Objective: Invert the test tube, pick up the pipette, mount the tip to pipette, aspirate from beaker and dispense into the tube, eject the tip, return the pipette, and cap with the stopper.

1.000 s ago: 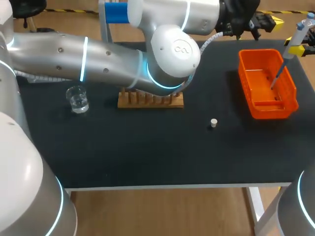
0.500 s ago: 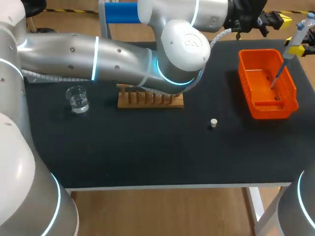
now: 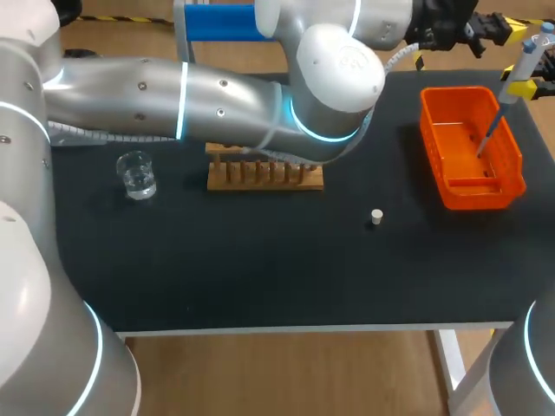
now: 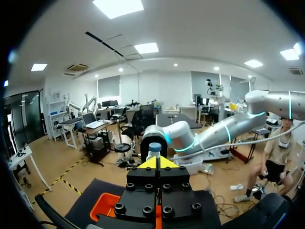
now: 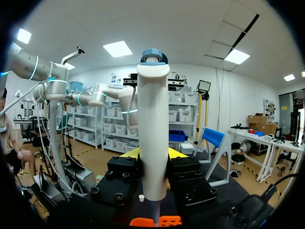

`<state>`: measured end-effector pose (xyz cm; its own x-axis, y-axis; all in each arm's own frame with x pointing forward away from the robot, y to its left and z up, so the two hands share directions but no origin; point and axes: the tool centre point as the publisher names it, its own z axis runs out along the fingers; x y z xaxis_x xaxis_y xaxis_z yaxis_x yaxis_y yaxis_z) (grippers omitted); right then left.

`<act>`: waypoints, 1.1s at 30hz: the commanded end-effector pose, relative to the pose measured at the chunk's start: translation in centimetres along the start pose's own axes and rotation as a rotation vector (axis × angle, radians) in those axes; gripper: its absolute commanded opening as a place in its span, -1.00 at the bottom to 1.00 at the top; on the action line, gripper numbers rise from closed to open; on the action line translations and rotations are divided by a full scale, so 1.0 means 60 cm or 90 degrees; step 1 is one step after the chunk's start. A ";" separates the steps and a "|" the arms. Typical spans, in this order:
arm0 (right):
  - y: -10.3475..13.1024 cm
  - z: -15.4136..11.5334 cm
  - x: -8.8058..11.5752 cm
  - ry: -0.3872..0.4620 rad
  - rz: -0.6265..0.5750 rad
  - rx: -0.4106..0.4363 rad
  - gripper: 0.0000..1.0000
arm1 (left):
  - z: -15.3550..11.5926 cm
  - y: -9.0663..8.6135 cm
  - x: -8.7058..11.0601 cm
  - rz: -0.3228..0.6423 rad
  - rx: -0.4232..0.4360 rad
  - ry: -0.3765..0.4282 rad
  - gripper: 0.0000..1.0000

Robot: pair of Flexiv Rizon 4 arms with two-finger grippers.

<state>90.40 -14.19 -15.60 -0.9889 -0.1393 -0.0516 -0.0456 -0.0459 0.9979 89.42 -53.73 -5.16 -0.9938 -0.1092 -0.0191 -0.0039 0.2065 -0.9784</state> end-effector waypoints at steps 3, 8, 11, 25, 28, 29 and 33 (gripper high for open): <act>0.000 -0.004 -0.002 0.004 0.000 0.000 -1.00 | 0.022 -0.001 -0.002 0.003 0.067 0.012 -1.00; 0.000 -0.004 -0.002 0.004 0.000 0.000 -1.00 | 0.025 0.003 0.002 0.002 0.067 0.015 -1.00; 0.000 -0.004 -0.002 0.004 0.000 0.000 -1.00 | 0.024 0.007 0.003 -0.001 0.066 0.014 -1.00; 0.000 -0.004 -0.002 0.004 0.000 0.000 -1.00 | 0.026 0.005 -0.003 0.001 0.071 0.014 -1.00; 0.000 -0.004 -0.002 0.004 0.000 0.000 -1.00 | 0.027 0.004 -0.003 0.003 0.072 0.014 -1.00; 0.000 -0.004 -0.002 0.004 0.000 0.000 -1.00 | 0.028 0.003 -0.003 0.003 0.072 0.014 -1.00; 0.000 -0.004 -0.002 0.004 0.000 0.000 -1.00 | 0.035 0.007 -0.002 0.002 0.075 0.018 -1.00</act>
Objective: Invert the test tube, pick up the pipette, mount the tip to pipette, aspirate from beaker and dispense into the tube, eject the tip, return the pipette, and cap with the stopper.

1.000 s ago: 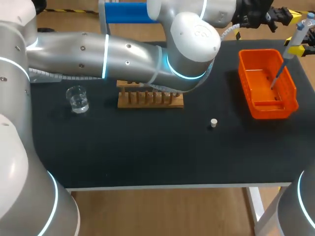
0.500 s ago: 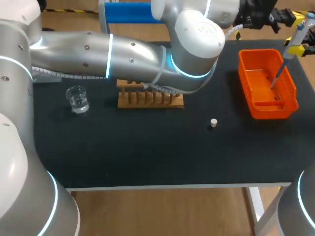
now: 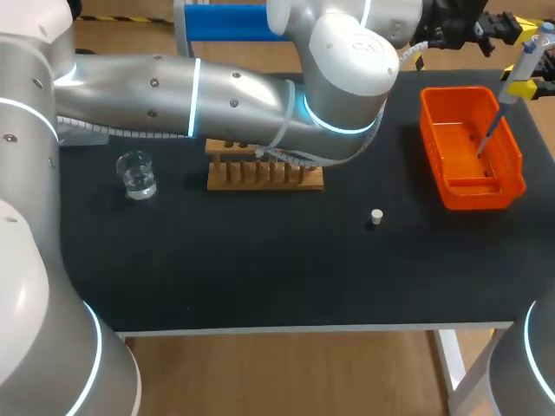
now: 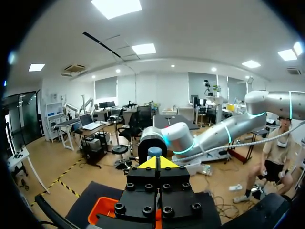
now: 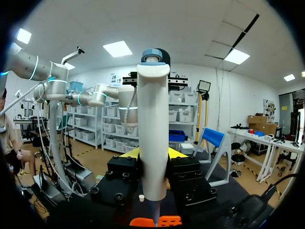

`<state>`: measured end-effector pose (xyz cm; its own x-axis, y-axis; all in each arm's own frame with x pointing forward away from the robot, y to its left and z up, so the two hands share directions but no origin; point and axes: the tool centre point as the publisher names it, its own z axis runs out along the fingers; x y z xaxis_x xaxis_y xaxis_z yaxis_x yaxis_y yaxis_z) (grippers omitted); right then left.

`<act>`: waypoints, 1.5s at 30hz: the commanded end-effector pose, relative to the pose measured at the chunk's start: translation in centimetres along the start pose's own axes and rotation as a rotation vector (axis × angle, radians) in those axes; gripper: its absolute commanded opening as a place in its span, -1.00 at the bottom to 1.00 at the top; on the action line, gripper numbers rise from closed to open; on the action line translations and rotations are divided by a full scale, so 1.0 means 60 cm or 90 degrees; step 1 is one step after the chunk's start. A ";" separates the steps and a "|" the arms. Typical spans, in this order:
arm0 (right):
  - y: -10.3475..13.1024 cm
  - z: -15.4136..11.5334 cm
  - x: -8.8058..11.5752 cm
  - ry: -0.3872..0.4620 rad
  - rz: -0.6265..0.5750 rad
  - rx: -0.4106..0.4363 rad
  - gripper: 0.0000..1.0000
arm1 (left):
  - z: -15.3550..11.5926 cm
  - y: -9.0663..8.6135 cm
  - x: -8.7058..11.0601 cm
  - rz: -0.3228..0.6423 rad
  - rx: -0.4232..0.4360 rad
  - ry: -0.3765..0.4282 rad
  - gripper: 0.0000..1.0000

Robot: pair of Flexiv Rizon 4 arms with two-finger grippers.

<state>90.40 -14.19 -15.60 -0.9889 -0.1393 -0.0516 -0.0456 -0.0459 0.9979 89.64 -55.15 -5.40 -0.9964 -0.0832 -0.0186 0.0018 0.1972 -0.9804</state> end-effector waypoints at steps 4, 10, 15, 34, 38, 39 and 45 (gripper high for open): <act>0.000 -0.004 -0.002 0.004 0.000 0.000 -1.00 | 0.015 0.012 -0.002 -0.003 0.070 0.003 -1.00; 0.000 -0.004 -0.002 0.004 0.000 0.000 -1.00 | 0.020 0.013 -0.004 -0.005 0.070 0.005 -1.00; 0.000 -0.004 -0.002 0.004 0.000 0.000 -1.00 | 0.022 0.014 -0.006 -0.006 0.071 0.007 -1.00; 0.000 -0.004 -0.002 0.004 0.000 0.000 -1.00 | 0.020 0.026 -0.007 -0.014 0.067 0.001 -1.00; 0.000 -0.004 -0.002 0.004 0.000 0.000 -1.00 | 0.022 0.030 -0.006 -0.015 0.065 0.002 -1.00; 0.000 -0.004 -0.002 0.004 0.000 0.000 -1.00 | 0.022 0.032 -0.006 -0.015 0.063 0.002 -1.00; 0.000 -0.004 -0.002 0.004 0.000 0.000 -1.00 | 0.026 0.039 -0.006 -0.021 0.060 0.003 -1.00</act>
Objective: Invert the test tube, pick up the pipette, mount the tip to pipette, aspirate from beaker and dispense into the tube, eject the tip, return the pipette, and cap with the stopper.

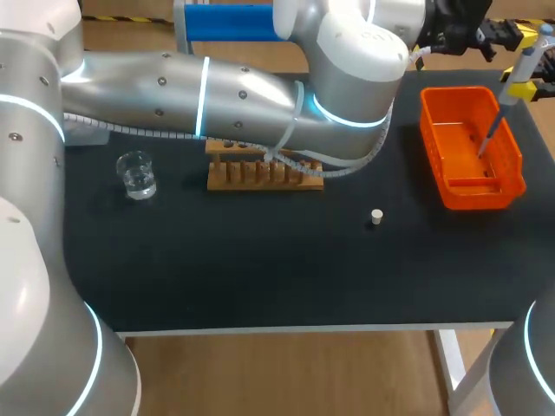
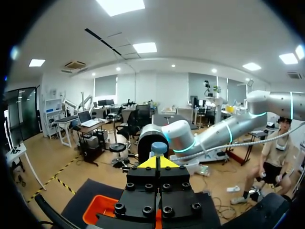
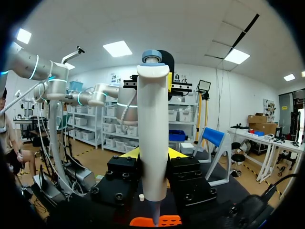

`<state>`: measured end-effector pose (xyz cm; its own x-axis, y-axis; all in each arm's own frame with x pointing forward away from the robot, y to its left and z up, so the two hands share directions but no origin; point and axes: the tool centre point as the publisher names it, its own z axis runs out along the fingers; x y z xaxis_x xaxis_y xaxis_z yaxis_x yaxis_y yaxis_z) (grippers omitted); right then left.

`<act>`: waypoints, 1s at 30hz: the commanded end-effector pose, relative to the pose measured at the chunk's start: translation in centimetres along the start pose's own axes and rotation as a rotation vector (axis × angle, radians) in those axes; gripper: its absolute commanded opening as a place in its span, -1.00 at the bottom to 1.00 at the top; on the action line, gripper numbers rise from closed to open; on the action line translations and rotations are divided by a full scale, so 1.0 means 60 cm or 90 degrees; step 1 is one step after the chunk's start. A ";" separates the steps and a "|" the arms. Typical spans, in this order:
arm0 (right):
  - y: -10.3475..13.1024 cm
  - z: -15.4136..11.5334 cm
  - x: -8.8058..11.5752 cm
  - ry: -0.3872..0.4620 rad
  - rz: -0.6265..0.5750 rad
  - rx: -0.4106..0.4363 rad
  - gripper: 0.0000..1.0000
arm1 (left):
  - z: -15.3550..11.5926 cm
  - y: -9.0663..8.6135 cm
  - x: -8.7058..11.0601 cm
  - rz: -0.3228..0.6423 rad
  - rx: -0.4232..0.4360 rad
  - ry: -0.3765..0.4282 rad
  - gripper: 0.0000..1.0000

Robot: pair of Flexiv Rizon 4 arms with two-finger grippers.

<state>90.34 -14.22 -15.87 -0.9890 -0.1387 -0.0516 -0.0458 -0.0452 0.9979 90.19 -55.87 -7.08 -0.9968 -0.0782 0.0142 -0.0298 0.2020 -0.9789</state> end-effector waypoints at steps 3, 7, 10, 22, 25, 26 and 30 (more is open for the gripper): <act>0.004 -0.003 -0.003 0.004 0.000 -0.001 -1.00 | 0.009 0.017 0.001 -0.003 0.063 -0.002 -1.00; 0.004 -0.003 -0.003 0.004 0.000 -0.001 -1.00 | 0.009 0.022 0.001 -0.005 0.061 -0.003 -1.00; 0.004 -0.003 -0.003 0.004 0.000 -0.001 -1.00 | 0.009 0.026 0.001 -0.007 0.061 -0.004 -1.00; 0.004 -0.003 -0.003 0.004 0.000 -0.001 -1.00 | 0.008 0.041 0.002 -0.012 0.058 -0.011 -1.00; 0.004 -0.003 -0.003 0.004 0.000 -0.001 -1.00 | 0.008 0.044 0.001 -0.011 0.058 -0.012 -1.00; 0.004 -0.003 -0.003 0.004 0.000 -0.001 -1.00 | 0.008 0.045 0.002 -0.011 0.058 -0.012 -1.00; 0.004 -0.003 -0.003 0.004 0.000 -0.001 -1.00 | 0.011 0.048 0.002 -0.012 0.057 -0.011 -1.00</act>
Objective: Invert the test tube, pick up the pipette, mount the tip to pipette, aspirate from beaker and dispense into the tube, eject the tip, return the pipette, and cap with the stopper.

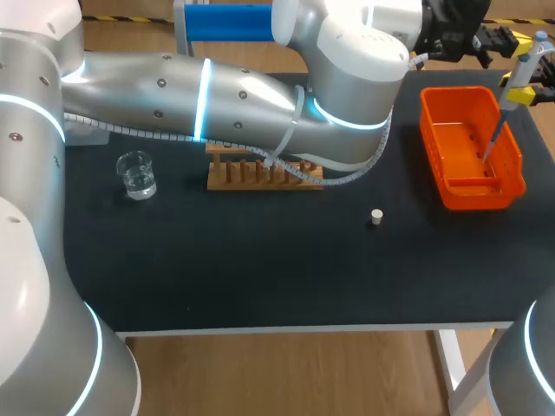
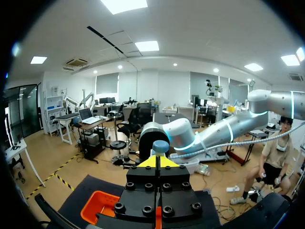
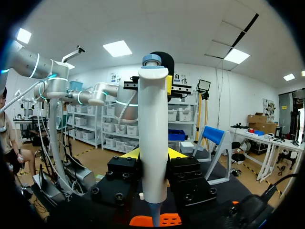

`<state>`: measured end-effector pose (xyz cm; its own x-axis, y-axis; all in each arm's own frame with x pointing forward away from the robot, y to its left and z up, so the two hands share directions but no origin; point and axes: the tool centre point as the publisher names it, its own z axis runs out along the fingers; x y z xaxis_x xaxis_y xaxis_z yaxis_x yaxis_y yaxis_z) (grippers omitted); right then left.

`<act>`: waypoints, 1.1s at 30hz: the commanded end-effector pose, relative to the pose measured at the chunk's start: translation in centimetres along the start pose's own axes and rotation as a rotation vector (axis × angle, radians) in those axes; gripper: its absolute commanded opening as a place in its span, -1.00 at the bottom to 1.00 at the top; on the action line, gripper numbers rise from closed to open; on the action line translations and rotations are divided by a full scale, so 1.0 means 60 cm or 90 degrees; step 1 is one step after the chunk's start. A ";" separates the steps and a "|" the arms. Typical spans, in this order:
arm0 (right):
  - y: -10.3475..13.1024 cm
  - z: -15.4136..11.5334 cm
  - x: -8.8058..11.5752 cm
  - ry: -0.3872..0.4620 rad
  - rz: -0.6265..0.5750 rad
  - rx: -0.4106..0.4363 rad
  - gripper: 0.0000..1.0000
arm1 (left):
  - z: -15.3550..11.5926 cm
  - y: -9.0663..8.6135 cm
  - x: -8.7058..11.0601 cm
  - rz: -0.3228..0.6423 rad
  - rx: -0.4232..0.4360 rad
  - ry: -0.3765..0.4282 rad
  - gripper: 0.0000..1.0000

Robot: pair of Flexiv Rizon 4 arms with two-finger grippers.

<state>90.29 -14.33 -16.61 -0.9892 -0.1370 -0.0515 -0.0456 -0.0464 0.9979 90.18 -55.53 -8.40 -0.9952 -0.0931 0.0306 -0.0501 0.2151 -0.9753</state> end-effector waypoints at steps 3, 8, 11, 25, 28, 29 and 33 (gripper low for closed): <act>0.016 -0.001 -0.005 0.005 0.000 0.000 -1.00 | 0.014 0.027 0.002 -0.001 0.065 -0.002 -1.00; 0.016 -0.001 -0.005 0.005 0.000 0.000 -1.00 | 0.015 0.031 0.001 -0.004 0.062 -0.003 -1.00; 0.016 -0.001 -0.005 0.005 0.000 0.000 -1.00 | 0.016 0.032 0.001 -0.006 0.061 -0.003 -1.00; 0.016 -0.001 -0.005 0.005 0.000 0.000 -1.00 | 0.020 0.041 0.001 -0.012 0.057 -0.003 -1.00; 0.016 -0.001 -0.005 0.005 0.000 0.000 -1.00 | 0.021 0.043 0.001 -0.013 0.054 -0.003 -1.00; 0.016 -0.001 -0.005 0.005 0.000 0.000 -1.00 | 0.021 0.044 0.001 -0.013 0.054 -0.003 -1.00; 0.016 -0.001 -0.005 0.005 0.000 0.000 -1.00 | 0.021 0.048 0.001 -0.016 0.052 -0.005 -1.00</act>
<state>90.27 -14.43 -16.93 -0.9894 -0.1358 -0.0511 -0.0451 -0.0467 0.9979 90.26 -55.71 -8.92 -0.9938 -0.0970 0.0551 -0.0752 0.2181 -0.9730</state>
